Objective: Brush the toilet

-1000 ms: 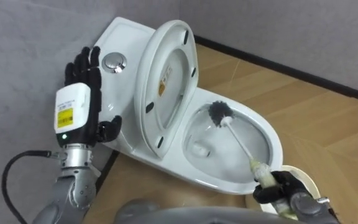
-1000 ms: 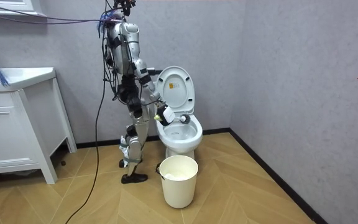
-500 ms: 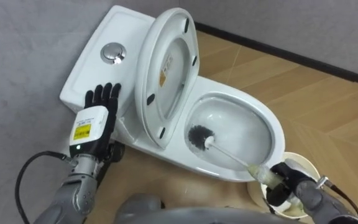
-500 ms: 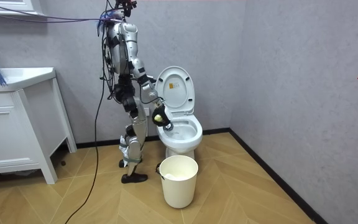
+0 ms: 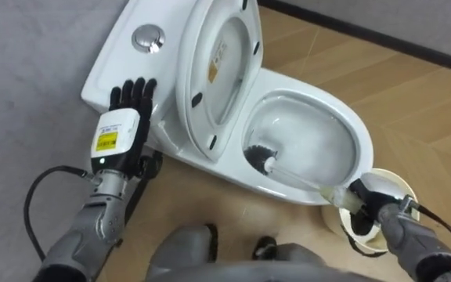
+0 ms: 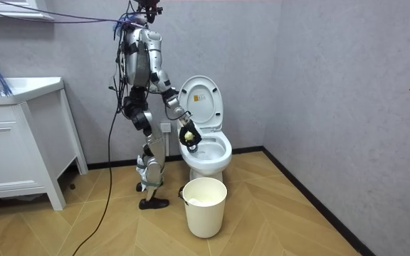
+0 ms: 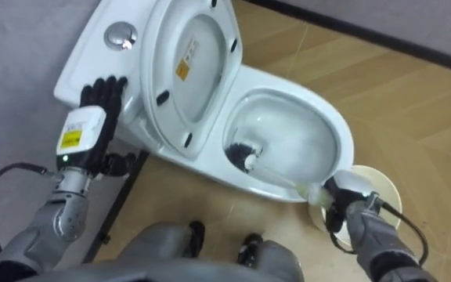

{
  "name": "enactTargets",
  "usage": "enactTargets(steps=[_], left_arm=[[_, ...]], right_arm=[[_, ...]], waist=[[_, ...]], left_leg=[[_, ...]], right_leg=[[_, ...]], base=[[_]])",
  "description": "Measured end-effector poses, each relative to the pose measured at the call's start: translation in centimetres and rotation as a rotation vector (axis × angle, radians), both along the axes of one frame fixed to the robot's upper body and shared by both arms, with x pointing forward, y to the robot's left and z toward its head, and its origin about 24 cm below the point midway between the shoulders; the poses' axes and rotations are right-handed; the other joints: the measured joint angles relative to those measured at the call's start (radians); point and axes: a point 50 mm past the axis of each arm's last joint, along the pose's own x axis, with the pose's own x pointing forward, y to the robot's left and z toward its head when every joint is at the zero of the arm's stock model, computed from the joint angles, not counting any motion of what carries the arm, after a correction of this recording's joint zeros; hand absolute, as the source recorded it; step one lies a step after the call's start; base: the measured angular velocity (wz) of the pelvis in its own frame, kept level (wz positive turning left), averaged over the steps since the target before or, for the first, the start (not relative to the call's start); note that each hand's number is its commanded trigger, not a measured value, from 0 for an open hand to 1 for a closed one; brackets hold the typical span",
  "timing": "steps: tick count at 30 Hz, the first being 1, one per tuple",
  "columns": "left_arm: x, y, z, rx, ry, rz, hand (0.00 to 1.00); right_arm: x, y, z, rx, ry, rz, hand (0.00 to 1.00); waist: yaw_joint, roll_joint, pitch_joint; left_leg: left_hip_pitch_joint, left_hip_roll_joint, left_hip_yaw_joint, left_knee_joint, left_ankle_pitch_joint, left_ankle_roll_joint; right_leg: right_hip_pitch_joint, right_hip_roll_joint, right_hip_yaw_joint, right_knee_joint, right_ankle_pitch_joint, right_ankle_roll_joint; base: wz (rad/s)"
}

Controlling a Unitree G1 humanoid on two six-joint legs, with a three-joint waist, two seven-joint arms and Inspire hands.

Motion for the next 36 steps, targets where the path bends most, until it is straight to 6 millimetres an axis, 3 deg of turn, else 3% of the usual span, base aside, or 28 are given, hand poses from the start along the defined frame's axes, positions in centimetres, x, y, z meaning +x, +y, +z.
enactTargets(steps=[2, 9, 12, 14, 20, 23, 28, 36], left_arm=[[1.3, 0.4, 1.2, 0.025, -0.060, -0.034, 0.00], [3.9, -0.8, 3.8, 0.001, -0.208, -0.084, 0.00], [4.9, -1.7, 4.8, -0.042, -0.274, -0.099, 0.00], [5.4, -1.6, 5.5, -0.054, -0.314, -0.092, 0.00], [6.1, -0.7, 6.7, -0.015, -0.391, -0.034, 0.00], [6.3, -0.4, 6.9, 0.002, -0.422, 0.005, 0.00], [6.7, -0.1, 6.9, 0.031, -0.416, 0.041, 0.00], [6.6, 0.4, 6.6, 0.025, -0.389, 0.083, 0.00]], right_arm=[[1.2, -0.1, 0.7, -0.021, -0.035, 0.031, 1.00], [5.4, -2.4, 3.8, -0.142, -0.127, 0.045, 1.00], [7.0, -3.4, 5.4, -0.157, -0.176, -0.018, 1.00], [8.6, -4.0, 6.9, -0.142, -0.237, -0.091, 1.00], [10.5, -5.2, 9.3, -0.046, -0.379, -0.288, 1.00], [11.1, -5.4, 10.1, -0.068, -0.400, -0.276, 1.00], [11.7, -4.9, 10.7, -0.163, -0.405, -0.168, 1.00], [11.2, -2.7, 10.0, -0.334, -0.348, 0.088, 1.00]], waist=[[0.011, -0.006, 0.0067], [0.051, 0.017, 0.0198], [0.073, 0.030, 0.0281], [0.080, 0.040, 0.0342], [0.058, 0.034, 0.0380], [0.048, 0.026, 0.0431], [0.041, 0.027, 0.0429], [0.067, 0.072, 0.0403]], left_leg=[[-0.053, 0.002, -0.014, 0.023, 0.005, -0.007], [-0.234, 0.002, -0.038, 0.120, 0.007, -0.010], [-0.307, -0.001, -0.032, 0.147, 0.010, -0.005], [-0.359, -0.017, -0.025, 0.174, 0.013, -0.001], [-0.437, -0.036, 0.005, 0.191, 0.027, 0.012], [-0.461, -0.035, 0.026, 0.200, 0.031, 0.016], [-0.467, -0.035, 0.030, 0.212, 0.031, 0.016], [-0.459, -0.016, 0.022, 0.219, 0.021, 0.013]], right_leg=[[-0.044, -0.001, -0.016, 0.015, 0.000, -0.011], [-0.198, -0.012, -0.047, 0.088, 0.001, -0.025], [-0.277, -0.033, -0.049, 0.140, -0.003, -0.028], [-0.340, -0.054, -0.041, 0.189, -0.013, -0.030], [-0.451, -0.095, -0.015, 0.264, -0.027, -0.031], [-0.486, -0.099, 0.002, 0.282, -0.026, -0.030], [-0.495, -0.102, 0.004, 0.297, -0.027, -0.032], [-0.467, -0.073, -0.005, 0.261, -0.011, -0.035]], base=[[0.16], [0.09], [0.04], [0.00], [-0.01], [-0.06], [-0.02], [-0.06]])
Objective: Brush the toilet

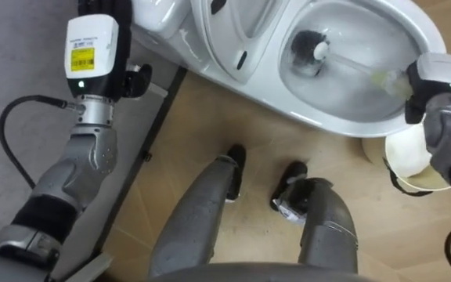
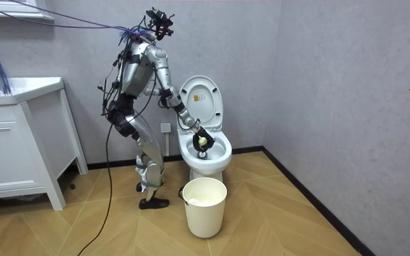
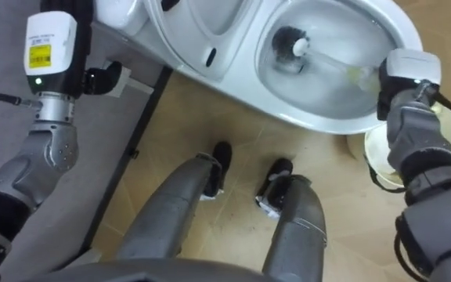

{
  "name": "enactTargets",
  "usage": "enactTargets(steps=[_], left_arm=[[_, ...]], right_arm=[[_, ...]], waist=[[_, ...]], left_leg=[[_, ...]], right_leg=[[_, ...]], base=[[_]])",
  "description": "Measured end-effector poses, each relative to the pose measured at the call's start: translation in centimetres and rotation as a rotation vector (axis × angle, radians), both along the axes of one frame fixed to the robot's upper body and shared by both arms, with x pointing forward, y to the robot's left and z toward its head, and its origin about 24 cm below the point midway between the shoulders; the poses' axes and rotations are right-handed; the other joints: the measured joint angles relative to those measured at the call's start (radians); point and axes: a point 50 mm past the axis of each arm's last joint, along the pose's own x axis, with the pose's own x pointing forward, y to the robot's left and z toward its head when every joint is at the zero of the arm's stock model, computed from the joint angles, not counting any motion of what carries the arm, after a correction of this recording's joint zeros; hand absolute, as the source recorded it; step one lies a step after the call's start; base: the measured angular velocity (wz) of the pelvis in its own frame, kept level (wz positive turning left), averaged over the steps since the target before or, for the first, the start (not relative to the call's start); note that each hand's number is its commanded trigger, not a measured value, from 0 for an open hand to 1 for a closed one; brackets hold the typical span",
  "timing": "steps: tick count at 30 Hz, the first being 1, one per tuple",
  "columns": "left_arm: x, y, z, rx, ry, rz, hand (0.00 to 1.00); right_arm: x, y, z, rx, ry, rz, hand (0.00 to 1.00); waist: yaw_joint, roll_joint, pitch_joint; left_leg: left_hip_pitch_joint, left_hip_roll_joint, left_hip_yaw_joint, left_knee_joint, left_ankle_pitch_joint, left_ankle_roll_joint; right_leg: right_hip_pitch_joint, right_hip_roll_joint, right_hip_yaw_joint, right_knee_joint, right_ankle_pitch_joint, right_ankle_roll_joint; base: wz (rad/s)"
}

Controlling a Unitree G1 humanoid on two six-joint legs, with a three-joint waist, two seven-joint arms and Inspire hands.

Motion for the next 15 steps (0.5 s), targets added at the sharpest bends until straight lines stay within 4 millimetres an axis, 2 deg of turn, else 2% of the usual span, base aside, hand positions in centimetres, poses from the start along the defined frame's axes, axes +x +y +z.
enactTargets(steps=[3, 5, 8, 11, 15], left_arm=[[-0.5, 0.2, -0.3, -0.004, 0.009, 0.006, 0.00], [-0.9, 0.4, -0.6, -0.005, 0.008, 0.014, 0.00], [-1.7, 0.9, -0.9, -0.015, 0.010, 0.030, 0.00], [-2.3, 1.0, -1.3, -0.027, 0.009, 0.036, 0.00], [-2.1, 1.1, -1.0, -0.054, -0.004, 0.043, 0.00]], right_arm=[[-1.0, 0.8, -0.2, -0.017, -0.007, 0.039, 1.00], [-1.8, 1.5, -0.2, -0.020, -0.006, 0.069, 1.00], [-2.9, 2.8, -0.4, -0.006, -0.003, 0.102, 1.00], [-3.4, 4.1, -0.2, 0.007, 0.004, 0.122, 1.00], [-3.5, 4.6, 0.2, 0.017, 0.018, 0.132, 1.00]], waist=[[0.001, 0.011, -0.0031], [0.000, 0.020, -0.0097], [-0.006, 0.025, -0.0129], [-0.009, 0.028, -0.0151], [-0.008, 0.030, -0.0167]], left_leg=[[0.000, 0.004, -0.002, -0.007, -0.004, -0.003], [0.001, 0.018, -0.007, -0.013, -0.006, -0.007], [0.009, 0.033, -0.004, -0.014, -0.010, -0.013], [0.026, 0.046, 0.000, -0.023, -0.014, -0.019], [0.031, 0.059, 0.000, -0.020, -0.015, -0.025]], right_leg=[[0.006, 0.010, -0.005, -0.011, 0.001, -0.002], [0.016, 0.027, -0.011, -0.039, 0.012, -0.006], [0.032, 0.046, -0.013, -0.066, 0.018, -0.012], [0.052, 0.061, -0.012, -0.089, 0.022, -0.016], [0.061, 0.078, -0.010, -0.107, 0.029, -0.023]], base=[[-0.03], [-0.08], [-0.10], [-0.13], [-0.09]])
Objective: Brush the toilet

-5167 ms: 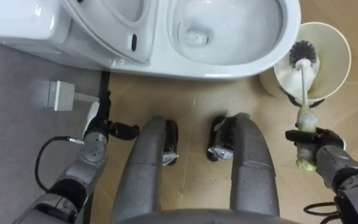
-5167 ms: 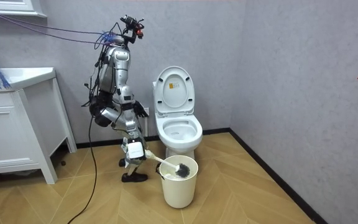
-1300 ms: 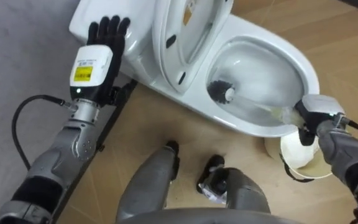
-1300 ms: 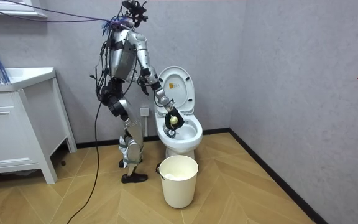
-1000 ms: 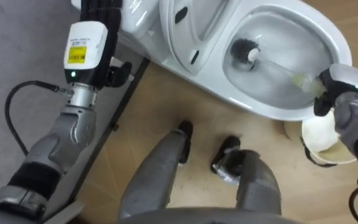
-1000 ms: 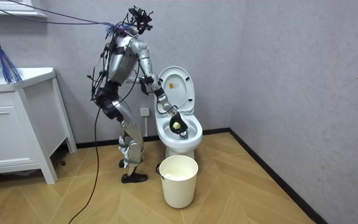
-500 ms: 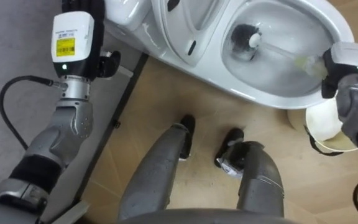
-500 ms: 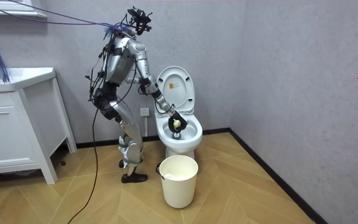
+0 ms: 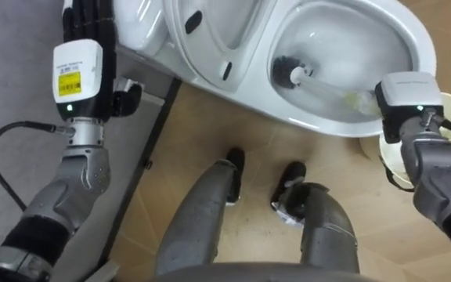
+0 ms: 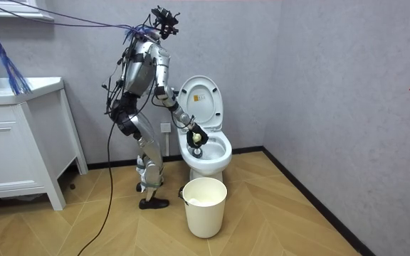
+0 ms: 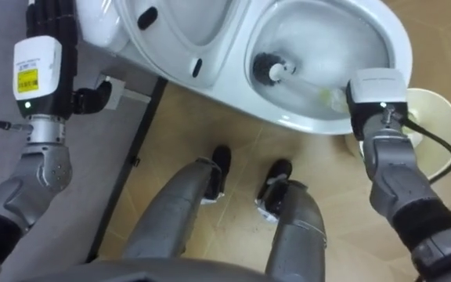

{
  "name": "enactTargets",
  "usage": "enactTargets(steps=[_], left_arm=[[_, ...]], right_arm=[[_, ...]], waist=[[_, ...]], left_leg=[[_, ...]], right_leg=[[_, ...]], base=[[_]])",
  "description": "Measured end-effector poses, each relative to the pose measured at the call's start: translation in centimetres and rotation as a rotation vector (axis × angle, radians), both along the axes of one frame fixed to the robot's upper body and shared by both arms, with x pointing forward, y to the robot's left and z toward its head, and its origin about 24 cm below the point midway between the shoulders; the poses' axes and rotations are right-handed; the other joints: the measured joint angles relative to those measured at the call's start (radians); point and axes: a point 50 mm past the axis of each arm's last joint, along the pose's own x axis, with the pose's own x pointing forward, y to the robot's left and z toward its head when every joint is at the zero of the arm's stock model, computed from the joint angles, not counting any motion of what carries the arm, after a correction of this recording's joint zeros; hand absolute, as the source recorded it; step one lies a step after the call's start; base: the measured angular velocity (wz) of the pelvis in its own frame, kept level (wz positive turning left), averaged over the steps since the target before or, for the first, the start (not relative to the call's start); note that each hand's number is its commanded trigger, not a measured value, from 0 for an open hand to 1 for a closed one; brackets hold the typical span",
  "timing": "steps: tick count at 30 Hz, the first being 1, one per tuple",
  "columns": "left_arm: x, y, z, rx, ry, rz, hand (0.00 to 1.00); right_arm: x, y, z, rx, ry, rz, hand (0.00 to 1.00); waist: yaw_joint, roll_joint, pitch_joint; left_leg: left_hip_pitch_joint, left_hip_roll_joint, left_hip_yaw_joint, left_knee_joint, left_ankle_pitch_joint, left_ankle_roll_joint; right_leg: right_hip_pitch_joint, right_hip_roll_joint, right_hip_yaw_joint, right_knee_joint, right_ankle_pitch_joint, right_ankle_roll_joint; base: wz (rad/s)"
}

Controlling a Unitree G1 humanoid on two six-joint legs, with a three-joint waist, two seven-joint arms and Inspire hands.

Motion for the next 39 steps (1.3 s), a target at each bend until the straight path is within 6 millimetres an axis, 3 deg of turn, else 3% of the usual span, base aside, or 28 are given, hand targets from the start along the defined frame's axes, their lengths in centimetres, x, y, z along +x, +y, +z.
enactTargets(steps=[6, 9, 13, 17, 25, 27, 29, 32, 34, 39], left_arm=[[0.3, 0.6, 0.6, -0.017, -0.017, 0.013, 0.00], [0.4, 1.4, 1.1, 0.010, -0.039, 0.038, 0.00], [0.5, 1.8, 1.3, 0.025, -0.045, 0.067, 0.00], [0.9, 1.2, 1.4, 0.030, -0.065, 0.081, 0.00], [1.4, 0.7, 1.4, 0.062, -0.046, 0.082, 0.00], [1.5, 0.7, 1.3, 0.067, -0.023, 0.077, 0.00], [1.4, 0.6, 1.0, 0.065, 0.004, 0.073, 0.00], [1.4, 0.6, 0.9, 0.067, 0.025, 0.067, 0.00], [1.5, 0.5, 0.9, 0.077, 0.026, 0.056, 0.00], [1.0, 0.8, 1.2, 0.091, 0.032, 0.016, 0.00]], right_arm=[[1.1, -2.3, -0.2, 0.121, 0.029, -0.112, 1.00], [1.9, -3.2, -0.8, 0.340, 0.019, -0.257, 1.00], [4.2, -4.1, 0.7, 0.623, -0.132, -0.443, 1.00], [4.6, -4.9, 1.3, 0.629, -0.173, -0.480, 1.00], [5.1, -4.3, 1.7, 0.479, -0.194, -0.382, 1.00], [5.3, -3.5, 1.5, 0.435, -0.180, -0.332, 1.00], [5.3, -2.3, 1.3, 0.359, -0.159, -0.251, 1.00], [4.7, -2.2, 1.2, 0.277, -0.148, -0.202, 1.00], [4.4, -1.7, 1.2, 0.256, -0.142, -0.167, 1.00], [3.0, 0.5, 0.8, 0.255, -0.092, -0.093, 1.00]], waist=[[0.000, -0.001, 0.0000], [-0.022, -0.031, 0.0030], [-0.071, -0.063, 0.0135], [-0.107, -0.088, 0.0177], [-0.096, -0.084, 0.0170], [-0.084, -0.077, 0.0173], [-0.064, -0.048, 0.0169], [-0.053, -0.019, 0.0134], [-0.053, -0.014, 0.0112], [-0.052, -0.014, 0.0108]], left_leg=[[0.008, -0.003, 0.006, 0.004, 0.003, -0.003], [0.019, -0.025, 0.025, -0.012, 0.015, 0.003], [0.008, -0.047, 0.032, -0.012, 0.030, 0.012], [0.001, -0.059, 0.025, -0.007, 0.044, 0.020], [-0.008, -0.064, 0.032, -0.009, 0.050, 0.038], [-0.007, -0.062, 0.029, -0.005, 0.050, 0.038], [-0.007, -0.058, 0.025, 0.006, 0.045, 0.037], [-0.005, -0.056, 0.025, -0.002, 0.044, 0.035], [0.002, -0.054, 0.029, -0.020, 0.048, 0.030], [0.008, -0.022, 0.030, -0.023, 0.037, 0.009]], right_leg=[[-0.001, -0.006, 0.006, 0.024, -0.002, -0.002], [-0.022, -0.035, 0.026, 0.061, -0.019, 0.003], [-0.051, -0.067, 0.034, 0.104, -0.026, 0.008], [-0.052, -0.077, 0.032, 0.110, -0.024, 0.017], [-0.063, -0.101, 0.026, 0.122, -0.009, 0.032], [-0.058, -0.097, 0.024, 0.118, -0.001, 0.023], [-0.048, -0.085, 0.019, 0.107, 0.001, 0.023], [-0.046, -0.079, 0.020, 0.095, 0.004, 0.026], [-0.044, -0.075, 0.022, 0.083, 0.010, 0.018], [-0.030, -0.038, 0.018, 0.051, 0.016, -0.001]], base=[[0.01], [0.12], [0.10], [0.11], [-0.01], [-0.04], [-0.04], [-0.08], [-0.07], [-0.12]])
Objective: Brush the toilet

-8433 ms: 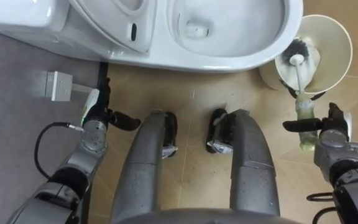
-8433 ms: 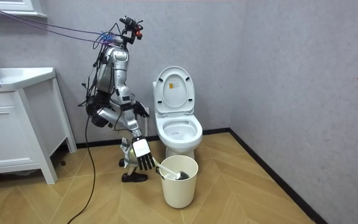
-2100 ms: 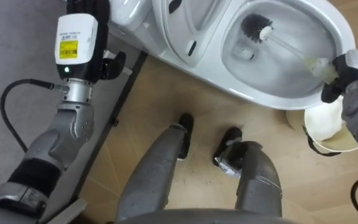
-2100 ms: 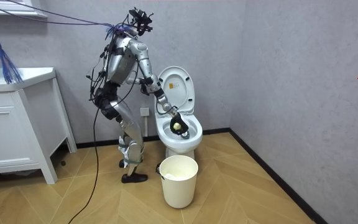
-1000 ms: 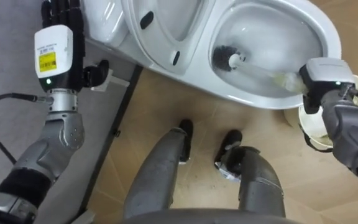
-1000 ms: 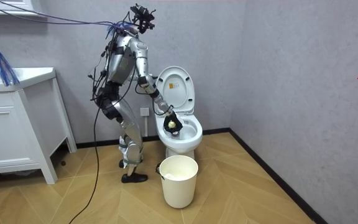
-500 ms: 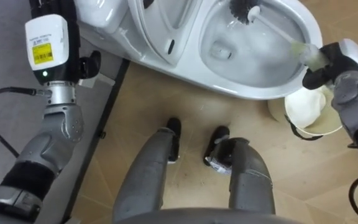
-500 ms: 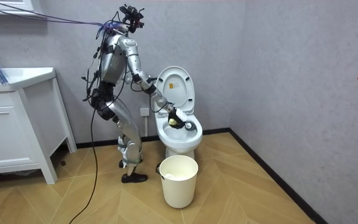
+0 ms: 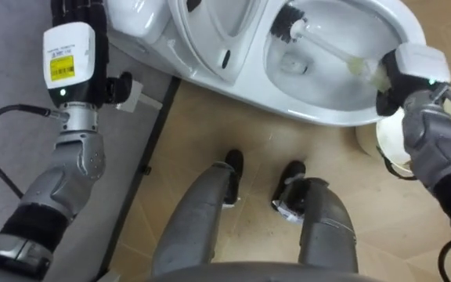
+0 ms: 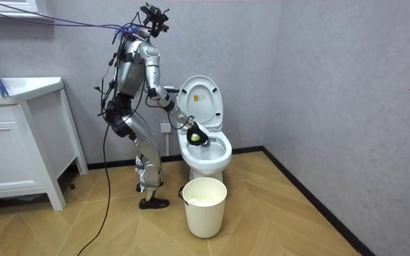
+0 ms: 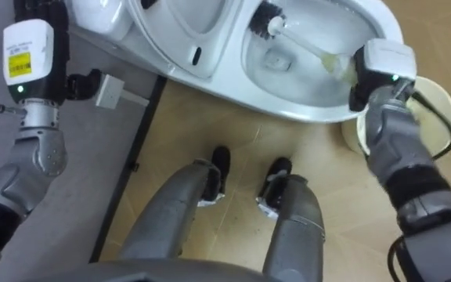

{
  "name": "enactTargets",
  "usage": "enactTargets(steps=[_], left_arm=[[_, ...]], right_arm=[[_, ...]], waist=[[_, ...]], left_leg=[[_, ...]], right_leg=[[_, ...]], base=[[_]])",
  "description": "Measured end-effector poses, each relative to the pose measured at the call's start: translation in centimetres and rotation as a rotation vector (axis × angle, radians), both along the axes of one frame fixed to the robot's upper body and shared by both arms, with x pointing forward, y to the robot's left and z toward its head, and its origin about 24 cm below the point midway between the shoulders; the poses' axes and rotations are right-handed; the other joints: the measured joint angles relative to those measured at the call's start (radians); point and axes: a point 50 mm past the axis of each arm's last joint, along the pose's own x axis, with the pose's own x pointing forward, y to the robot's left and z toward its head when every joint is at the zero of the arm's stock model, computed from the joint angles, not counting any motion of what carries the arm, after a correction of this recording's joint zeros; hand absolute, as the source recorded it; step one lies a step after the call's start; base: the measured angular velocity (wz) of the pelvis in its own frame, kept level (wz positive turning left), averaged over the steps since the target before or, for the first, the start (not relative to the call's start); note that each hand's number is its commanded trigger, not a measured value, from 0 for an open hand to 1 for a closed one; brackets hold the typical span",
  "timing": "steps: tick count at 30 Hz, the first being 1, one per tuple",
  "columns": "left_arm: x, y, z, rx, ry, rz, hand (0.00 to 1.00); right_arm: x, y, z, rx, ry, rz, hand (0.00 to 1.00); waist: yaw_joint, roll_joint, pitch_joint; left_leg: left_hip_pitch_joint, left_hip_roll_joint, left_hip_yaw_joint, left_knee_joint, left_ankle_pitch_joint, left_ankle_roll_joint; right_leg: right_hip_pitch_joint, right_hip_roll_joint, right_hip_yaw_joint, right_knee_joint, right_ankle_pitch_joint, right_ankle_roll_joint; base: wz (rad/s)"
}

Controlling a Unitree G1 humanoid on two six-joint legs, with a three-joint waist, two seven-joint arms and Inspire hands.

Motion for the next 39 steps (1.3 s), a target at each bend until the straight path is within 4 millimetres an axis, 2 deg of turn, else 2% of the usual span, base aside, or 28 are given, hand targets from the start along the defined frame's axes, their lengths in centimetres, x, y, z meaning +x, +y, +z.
enactTargets(steps=[5, 6, 8, 10, 15, 18, 20, 21, 23, 25, 27, 32, 35, 39], left_arm=[[-0.9, -0.9, 0.3, 0.001, -0.018, -0.074, 0.00], [-1.0, -1.0, 0.2, 0.000, -0.016, -0.080, 0.00], [-1.3, -1.1, -0.1, 0.001, 0.002, -0.090, 0.00], [-1.6, -1.1, -0.5, 0.012, 0.024, -0.103, 0.00], [-1.5, -0.4, -0.9, 0.055, 0.082, -0.119, 0.00], [-1.1, 0.3, -0.8, 0.076, 0.110, -0.127, 0.00], [-0.4, 0.5, -0.4, 0.117, 0.132, -0.155, 0.00], [-0.2, 0.6, -0.4, 0.124, 0.139, -0.160, 0.00], [0.3, 0.7, -0.3, 0.160, 0.167, -0.182, 0.00], [0.8, 0.5, 0.2, 0.162, 0.152, -0.188, 0.00], [1.0, 0.5, 0.5, 0.167, 0.141, -0.188, 0.00], [1.2, 0.5, 1.0, 0.187, 0.131, -0.186, 0.00], [1.4, 0.5, 1.1, 0.237, 0.126, -0.180, 0.00], [1.6, 0.6, 1.0, 0.267, 0.133, -0.167, 0.00]], right_arm=[[-1.9, 1.6, 0.1, -0.013, 0.049, 0.058, 1.00], [-2.1, 1.8, 0.2, -0.012, 0.051, 0.066, 1.00], [-3.4, 2.0, 0.5, -0.036, 0.079, 0.097, 1.00], [-3.9, 2.0, 0.7, -0.062, 0.099, 0.114, 1.00], [-3.8, 1.7, 1.0, -0.102, 0.131, 0.127, 1.00], [-2.8, 0.9, 0.5, -0.117, 0.167, 0.132, 1.00], [-1.8, -0.8, -0.5, -0.084, 0.219, 0.105, 1.00], [-1.5, -1.3, -0.7, -0.057, 0.227, 0.086, 1.00], [-0.8, -2.7, -1.5, 0.042, 0.253, 0.012, 1.00], [-0.3, -3.5, -1.4, 0.118, 0.246, -0.042, 1.00], [0.6, -4.2, -0.9, 0.184, 0.209, -0.108, 1.00], [3.4, -5.8, 2.6, 0.316, -0.020, -0.243, 1.00], [3.4, -6.2, 2.7, 0.290, -0.025, -0.243, 1.00], [3.4, -6.1, 2.8, 0.208, -0.037, -0.209, 1.00]], waist=[[0.000, 0.013, -0.0077], [0.001, 0.014, -0.0086], [0.001, 0.026, -0.0168], [0.000, 0.033, -0.0217], [-0.007, 0.035, -0.0231], [-0.021, 0.031, -0.0208], [-0.028, 0.021, -0.0164], [-0.031, 0.016, -0.0131], [-0.052, -0.004, 0.0002], [-0.055, -0.019, 0.0098], [-0.065, -0.036, 0.0134], [-0.082, -0.061, 0.0141], [-0.085, -0.079, 0.0112], [-0.085, -0.079, 0.0106]], left_leg=[[-0.006, 0.030, -0.010, 0.001, -0.013, -0.021], [-0.007, 0.031, -0.010, 0.000, -0.013, -0.022], [-0.007, 0.032, -0.018, -0.003, -0.013, -0.025], [-0.007, 0.032, -0.018, -0.002, -0.013, -0.025], [0.003, 0.031, -0.014, -0.001, -0.012, -0.026], [0.016, 0.029, -0.011, -0.004, -0.012, -0.026], [0.029, 0.020, -0.004, -0.011, -0.007, -0.019], [0.036, 0.015, -0.001, -0.017, -0.004, -0.016], [0.051, -0.006, 0.020, -0.034, 0.013, -0.004], [0.051, -0.008, 0.034, -0.041, 0.022, 0.004], [0.037, -0.022, 0.034, -0.046, 0.033, 0.008], [0.021, -0.038, 0.057, -0.047, 0.042, 0.024], [0.026, -0.039, 0.055, -0.052, 0.044, 0.028], [0.027, -0.039, 0.057, -0.046, 0.045, 0.029]], right_leg=[[0.012, 0.034, -0.015, -0.037, 0.004, -0.016], [0.011, 0.036, -0.015, -0.039, 0.004, -0.017], [0.013, 0.042, -0.016, -0.051, 0.005, -0.020], [0.012, 0.042, -0.014, -0.052, 0.005, -0.020], [0.016, 0.040, -0.011, -0.051, 0.004, -0.020], [0.027, 0.037, -0.012, -0.050, 0.003, -0.019], [0.032, 0.022, -0.012, -0.037, 0.000, -0.014], [0.032, 0.014, -0.010, -0.029, -0.003, -0.012], [0.030, -0.018, -0.003, 0.003, -0.019, -0.003], [0.025, -0.026, -0.002, 0.005, -0.018, 0.001], [-0.001, -0.040, 0.006, 0.022, -0.017, 0.005], [-0.038, -0.066, 0.037, 0.062, -0.015, 0.018], [-0.033, -0.065, 0.038, 0.058, -0.008, 0.021], [-0.027, -0.068, 0.030, 0.058, -0.001, 0.018]], base=[[-0.07], [-0.03], [-0.06], [-0.05], [-0.02], [0.00], [0.09], [0.21], [0.22], [0.07], [0.11], [0.01], [0.03], [-0.03]])
